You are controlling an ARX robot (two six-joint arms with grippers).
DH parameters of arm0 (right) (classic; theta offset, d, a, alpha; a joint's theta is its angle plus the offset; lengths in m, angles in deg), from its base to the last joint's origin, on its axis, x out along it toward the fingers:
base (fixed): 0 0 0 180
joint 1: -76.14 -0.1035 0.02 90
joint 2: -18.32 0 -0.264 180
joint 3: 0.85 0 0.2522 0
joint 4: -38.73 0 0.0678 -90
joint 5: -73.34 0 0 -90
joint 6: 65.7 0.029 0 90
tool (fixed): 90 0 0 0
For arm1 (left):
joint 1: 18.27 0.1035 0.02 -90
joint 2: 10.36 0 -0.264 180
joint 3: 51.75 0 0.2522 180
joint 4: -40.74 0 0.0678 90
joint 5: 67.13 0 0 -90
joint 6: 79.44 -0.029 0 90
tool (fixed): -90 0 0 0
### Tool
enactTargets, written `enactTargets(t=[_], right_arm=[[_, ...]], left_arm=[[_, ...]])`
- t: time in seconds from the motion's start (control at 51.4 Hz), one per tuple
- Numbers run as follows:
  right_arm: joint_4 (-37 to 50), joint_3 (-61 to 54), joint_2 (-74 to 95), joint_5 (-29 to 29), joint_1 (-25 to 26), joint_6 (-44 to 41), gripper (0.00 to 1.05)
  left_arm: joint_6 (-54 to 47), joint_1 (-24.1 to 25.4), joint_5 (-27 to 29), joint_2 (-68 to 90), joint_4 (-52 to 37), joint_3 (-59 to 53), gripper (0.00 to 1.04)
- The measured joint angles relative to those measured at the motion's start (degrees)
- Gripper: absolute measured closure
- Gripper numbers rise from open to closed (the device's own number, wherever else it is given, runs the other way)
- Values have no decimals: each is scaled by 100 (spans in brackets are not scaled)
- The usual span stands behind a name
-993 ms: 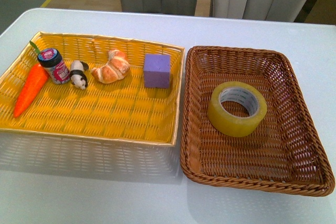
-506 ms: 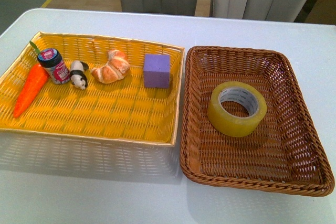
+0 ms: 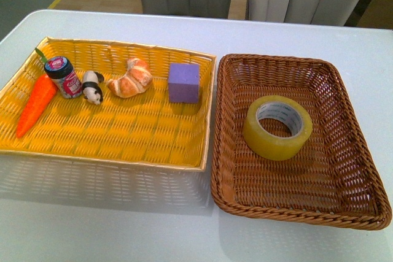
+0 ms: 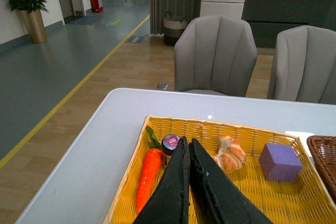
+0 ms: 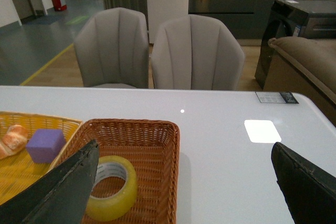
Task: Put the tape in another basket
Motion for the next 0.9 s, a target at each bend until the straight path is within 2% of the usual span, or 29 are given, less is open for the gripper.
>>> enactTargets(t=[0.856,0.895], right_arm=[[0,0,0,0,0,0,9],[0,0,0,2,0,0,9]], left_arm=[[2,0,0,-1954,1910,-2,103],[-4,0,-7,-2343,2470,0,103]])
